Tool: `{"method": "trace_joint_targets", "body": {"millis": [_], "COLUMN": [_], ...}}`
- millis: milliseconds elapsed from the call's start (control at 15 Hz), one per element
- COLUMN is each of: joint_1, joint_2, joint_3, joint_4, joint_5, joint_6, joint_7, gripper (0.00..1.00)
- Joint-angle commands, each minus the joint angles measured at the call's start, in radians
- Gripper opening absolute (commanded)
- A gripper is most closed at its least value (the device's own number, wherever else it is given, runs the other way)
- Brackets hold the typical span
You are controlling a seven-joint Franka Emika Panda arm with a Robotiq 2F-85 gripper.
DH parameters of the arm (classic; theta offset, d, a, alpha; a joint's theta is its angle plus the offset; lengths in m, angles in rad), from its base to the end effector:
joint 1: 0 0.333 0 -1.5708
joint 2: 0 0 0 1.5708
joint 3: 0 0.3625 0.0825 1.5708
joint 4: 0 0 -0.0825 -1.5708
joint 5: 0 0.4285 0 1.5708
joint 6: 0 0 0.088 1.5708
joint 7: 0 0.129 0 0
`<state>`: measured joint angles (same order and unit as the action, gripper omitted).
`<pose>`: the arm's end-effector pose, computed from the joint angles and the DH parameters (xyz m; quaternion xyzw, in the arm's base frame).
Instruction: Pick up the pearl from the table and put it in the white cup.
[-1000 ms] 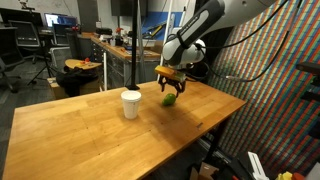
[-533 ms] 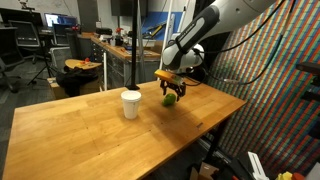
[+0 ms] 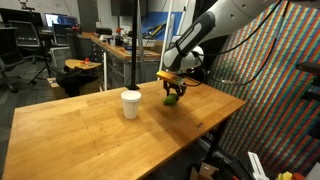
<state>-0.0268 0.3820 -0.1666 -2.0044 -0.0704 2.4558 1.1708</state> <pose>0.6507 -0.1248 0.2640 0.7952 -0.6028 0.0576 0.0305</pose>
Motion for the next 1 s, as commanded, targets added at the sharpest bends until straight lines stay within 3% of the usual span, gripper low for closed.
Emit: {"method": "trace_joint_targets", "body": {"millis": [0, 400, 933], "joint_1": [0.021, 0.071, 0.092], "joint_2": [0.005, -0.121, -0.36], "joint_3": [-0.029, -0.05, 0.037], "joint_4": [0.03, -0.061, -0.193], "joint_5": [-0.055, -0.23, -0.381], "joint_6": [0.04, 0.109, 0.139], "joint_7": [-0.023, -0.028, -0.142], "gripper": [0.46, 0.46, 0.46]}}
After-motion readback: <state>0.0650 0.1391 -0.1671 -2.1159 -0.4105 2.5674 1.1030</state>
